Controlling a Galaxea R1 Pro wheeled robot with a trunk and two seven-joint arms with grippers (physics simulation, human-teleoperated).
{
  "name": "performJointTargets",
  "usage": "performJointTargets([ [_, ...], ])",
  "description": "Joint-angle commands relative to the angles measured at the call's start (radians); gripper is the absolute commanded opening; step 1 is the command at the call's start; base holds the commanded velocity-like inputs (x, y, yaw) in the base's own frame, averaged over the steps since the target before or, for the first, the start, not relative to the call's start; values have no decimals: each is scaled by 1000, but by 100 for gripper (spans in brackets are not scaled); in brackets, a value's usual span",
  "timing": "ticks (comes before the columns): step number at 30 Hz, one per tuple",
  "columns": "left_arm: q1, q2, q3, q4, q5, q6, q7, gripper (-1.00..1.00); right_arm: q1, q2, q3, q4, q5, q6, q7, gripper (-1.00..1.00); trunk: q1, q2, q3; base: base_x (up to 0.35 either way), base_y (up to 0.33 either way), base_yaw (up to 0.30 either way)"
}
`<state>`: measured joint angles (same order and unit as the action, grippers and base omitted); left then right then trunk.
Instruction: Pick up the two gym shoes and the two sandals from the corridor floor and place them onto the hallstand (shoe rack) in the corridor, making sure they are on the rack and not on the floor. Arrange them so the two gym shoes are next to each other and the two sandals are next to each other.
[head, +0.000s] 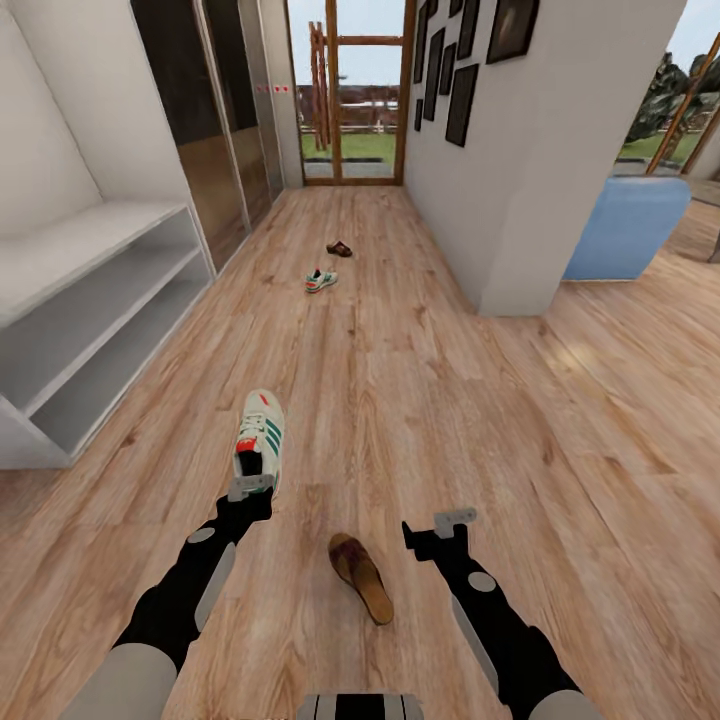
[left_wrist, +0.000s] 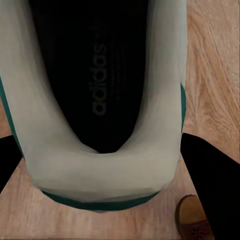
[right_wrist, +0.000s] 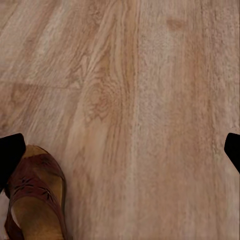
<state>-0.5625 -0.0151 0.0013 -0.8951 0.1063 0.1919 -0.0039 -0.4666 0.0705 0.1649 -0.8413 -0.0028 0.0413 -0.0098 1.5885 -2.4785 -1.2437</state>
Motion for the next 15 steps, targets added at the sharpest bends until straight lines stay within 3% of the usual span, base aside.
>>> performJointTargets([
  [1,0,0,0,-1,10,6,-1,-100,0,0,1,-2,0,4,-1,100,0,0,-1,48,-21,297],
  [10,0,0,0,-1,10,6,-1,-100,0,0,1,-2,0,5,-1,100,0,0,-1,172,-166,296],
  [15,0,0,0,-2,10,6,-1,-100,0,-1,1,-2,-1,5,-1,100,0,0,-1,65,-216,97],
])
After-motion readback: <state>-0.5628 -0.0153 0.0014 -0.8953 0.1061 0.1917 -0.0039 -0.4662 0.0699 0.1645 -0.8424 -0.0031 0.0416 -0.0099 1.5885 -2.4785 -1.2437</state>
